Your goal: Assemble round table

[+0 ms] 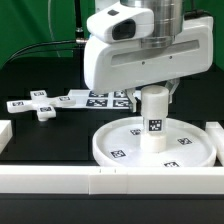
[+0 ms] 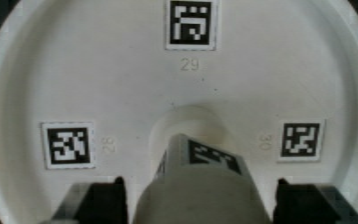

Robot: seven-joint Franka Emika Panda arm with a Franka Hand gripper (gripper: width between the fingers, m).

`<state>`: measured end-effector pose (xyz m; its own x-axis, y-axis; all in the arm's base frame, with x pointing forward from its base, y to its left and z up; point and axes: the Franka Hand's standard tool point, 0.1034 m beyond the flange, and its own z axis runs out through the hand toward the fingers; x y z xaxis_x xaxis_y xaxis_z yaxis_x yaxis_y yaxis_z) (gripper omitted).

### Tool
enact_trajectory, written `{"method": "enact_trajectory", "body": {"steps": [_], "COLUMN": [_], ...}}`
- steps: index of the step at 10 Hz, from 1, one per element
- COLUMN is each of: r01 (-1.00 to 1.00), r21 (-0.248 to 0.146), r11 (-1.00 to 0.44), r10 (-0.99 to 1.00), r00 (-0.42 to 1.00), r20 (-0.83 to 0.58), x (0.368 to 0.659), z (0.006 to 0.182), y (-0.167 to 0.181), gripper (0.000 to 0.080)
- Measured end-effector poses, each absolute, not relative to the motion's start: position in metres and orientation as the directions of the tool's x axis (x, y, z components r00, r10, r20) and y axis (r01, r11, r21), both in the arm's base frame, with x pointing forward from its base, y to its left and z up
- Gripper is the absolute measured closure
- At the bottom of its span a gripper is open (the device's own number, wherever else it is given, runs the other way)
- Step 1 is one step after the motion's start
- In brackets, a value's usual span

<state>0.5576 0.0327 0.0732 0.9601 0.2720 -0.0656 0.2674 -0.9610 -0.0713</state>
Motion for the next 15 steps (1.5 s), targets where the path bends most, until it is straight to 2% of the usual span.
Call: {"method": "enact_trajectory", "body": {"steps": [3, 6, 8, 11, 13, 14, 15], "r01": [0.104, -0.281, -0.464, -0.614, -0.608, -0.575, -0.547], "r21": [-0.070, -0.083, -0.072, -0.043, -0.044, -0.050, -0.056], "r11": [-0.992, -0.956, -0.883, -0.788, -0.793, -0.816, -0.836], "r10": [0.109, -0.271, -0.453, -0.603, -0.596, -0.564, -0.535], "r00": [0.991, 0.956, 0.881, 0.784, 0.789, 0.813, 0.833], "r20": [-0.075, -0.111, -0.135, -0.151, -0.151, -0.148, -0.144], "x": [0.557, 0.555, 0.552, 0.550, 0.550, 0.550, 0.550], "z": [0.073, 0.072, 0.069, 0.068, 0.068, 0.068, 0.069], "y": [0.035, 0.038, 0.041, 0.050, 0.050, 0.050, 0.050], "gripper": [0.0397, 0.0410, 0.0422, 0.0445, 0.0454, 0.0287, 0.0175]}}
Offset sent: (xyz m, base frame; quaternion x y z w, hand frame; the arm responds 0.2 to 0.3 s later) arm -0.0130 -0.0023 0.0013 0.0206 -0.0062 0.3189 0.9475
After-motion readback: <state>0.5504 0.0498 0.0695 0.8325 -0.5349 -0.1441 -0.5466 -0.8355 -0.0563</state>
